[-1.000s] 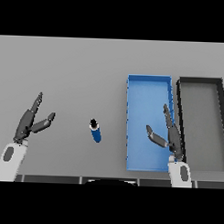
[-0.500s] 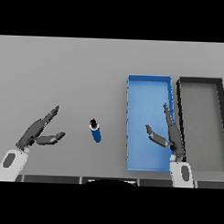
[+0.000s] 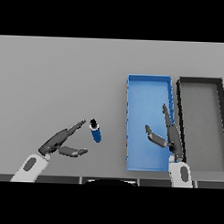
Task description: Pick up the blue pipe and place it into the blue bin.
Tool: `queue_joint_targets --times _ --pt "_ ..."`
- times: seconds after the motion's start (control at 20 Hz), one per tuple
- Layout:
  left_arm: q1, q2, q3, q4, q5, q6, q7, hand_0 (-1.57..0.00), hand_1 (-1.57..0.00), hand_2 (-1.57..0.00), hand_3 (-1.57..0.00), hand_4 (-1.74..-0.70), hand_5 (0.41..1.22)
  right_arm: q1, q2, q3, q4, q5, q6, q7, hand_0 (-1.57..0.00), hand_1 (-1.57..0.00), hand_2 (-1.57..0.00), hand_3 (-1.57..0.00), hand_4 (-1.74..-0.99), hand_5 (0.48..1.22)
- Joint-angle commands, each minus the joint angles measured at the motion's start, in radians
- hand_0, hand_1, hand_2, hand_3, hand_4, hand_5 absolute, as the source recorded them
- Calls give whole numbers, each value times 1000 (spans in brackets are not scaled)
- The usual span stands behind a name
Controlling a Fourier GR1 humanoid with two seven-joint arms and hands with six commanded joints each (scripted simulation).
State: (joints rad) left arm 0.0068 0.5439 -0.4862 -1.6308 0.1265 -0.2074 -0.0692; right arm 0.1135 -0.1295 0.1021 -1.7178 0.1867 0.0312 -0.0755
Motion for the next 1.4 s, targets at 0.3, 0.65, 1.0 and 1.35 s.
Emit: queue_joint_targets --times 0.3,0.65,1.0,1.35 --pt "-103 -170 -45 137 -60 43 -22 1 1 1 1 -1145 460 6 -8 -8 -22 -5 0 9 1 1 1 1 -1205 625" --pt "-155 -250 -77 237 -127 81 -19 1 1 1 1 -1062 420 39 -15 -7 -13 0 8 -31 1 1 1 1 -1214 645" --pt "-166 -337 -43 280 -31 57 -74 -125 -319 -485 -535 -1281 735 35 -17 -19 -4 -7 3 -41 1 1 1 1 -1220 656" --pt "-154 -360 -69 255 -61 77 -88 -1253 -1302 -1340 -1330 -1530 1119 17 -9 -12 9 -12 11 -25 1 1 1 1 -1224 651"
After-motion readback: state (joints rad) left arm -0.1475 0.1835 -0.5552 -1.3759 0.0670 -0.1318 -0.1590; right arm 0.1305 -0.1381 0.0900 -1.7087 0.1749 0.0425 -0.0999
